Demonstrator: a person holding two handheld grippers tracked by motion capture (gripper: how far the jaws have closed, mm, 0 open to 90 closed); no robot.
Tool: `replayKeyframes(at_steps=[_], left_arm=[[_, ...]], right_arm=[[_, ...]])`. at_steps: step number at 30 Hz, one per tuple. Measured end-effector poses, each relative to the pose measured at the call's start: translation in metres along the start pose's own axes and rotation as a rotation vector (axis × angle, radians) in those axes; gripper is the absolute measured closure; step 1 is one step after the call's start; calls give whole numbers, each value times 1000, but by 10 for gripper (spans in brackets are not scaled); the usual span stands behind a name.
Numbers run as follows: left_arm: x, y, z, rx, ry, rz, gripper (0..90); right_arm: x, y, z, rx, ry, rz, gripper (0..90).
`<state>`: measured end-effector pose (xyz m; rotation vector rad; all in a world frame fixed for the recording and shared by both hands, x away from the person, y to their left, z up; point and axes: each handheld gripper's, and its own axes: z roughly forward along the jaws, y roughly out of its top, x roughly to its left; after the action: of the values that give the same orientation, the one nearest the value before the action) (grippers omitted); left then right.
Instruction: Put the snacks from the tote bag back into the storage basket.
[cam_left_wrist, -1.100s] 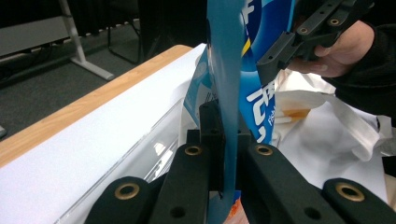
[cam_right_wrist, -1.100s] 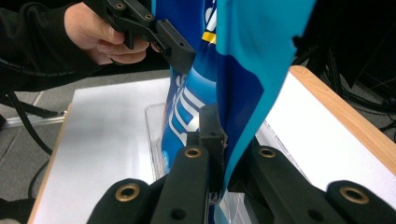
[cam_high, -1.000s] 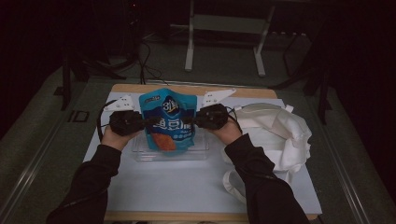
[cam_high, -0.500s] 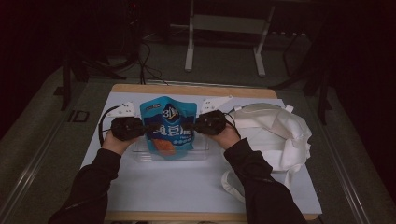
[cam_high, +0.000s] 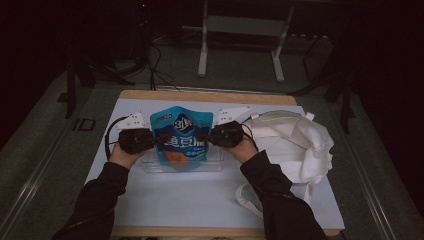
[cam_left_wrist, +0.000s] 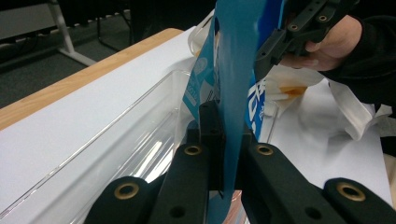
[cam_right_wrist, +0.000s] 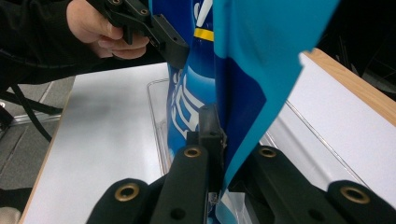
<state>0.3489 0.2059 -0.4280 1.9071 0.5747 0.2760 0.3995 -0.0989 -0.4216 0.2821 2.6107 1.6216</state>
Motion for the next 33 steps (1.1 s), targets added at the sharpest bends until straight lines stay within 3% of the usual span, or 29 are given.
replayKeyframes(at_steps=[4,8,10,11,12,14,20,21,24,25,31,33], left_arm=[[-2,1,1,-1,16,-4,886],[-5,-1,0,0,23,-1,827],[-5,-1,0,4,37,-3,698],[-5,-1,-1,-2,44,-23,698],[-5,0,-1,-5,53,-32,516],[-5,1,-2,-5,40,-55,315],[-9,1,-3,-23,20,-60,59],[-9,1,-4,-27,9,-81,6],[-11,0,-9,-58,39,-109,6],[-12,-1,-10,-57,44,-108,6],[-22,-4,-22,-50,93,-88,6],[-26,-6,-25,-56,86,-95,6]], right_arm=[[1,1,0,5,-12,-7,864],[0,2,-1,2,-18,-3,780],[0,3,-2,0,-17,-2,734],[1,4,-2,1,-23,-4,676],[3,7,-5,-11,-32,-9,581],[5,9,-7,-11,-52,-22,510],[7,12,-16,-34,-34,5,264],[7,11,-18,-36,-26,10,207],[6,9,-23,-51,-30,20,158],[5,8,-24,-51,-21,15,132],[7,5,-36,-56,-70,0,137],[9,4,-41,-50,-78,1,137]])
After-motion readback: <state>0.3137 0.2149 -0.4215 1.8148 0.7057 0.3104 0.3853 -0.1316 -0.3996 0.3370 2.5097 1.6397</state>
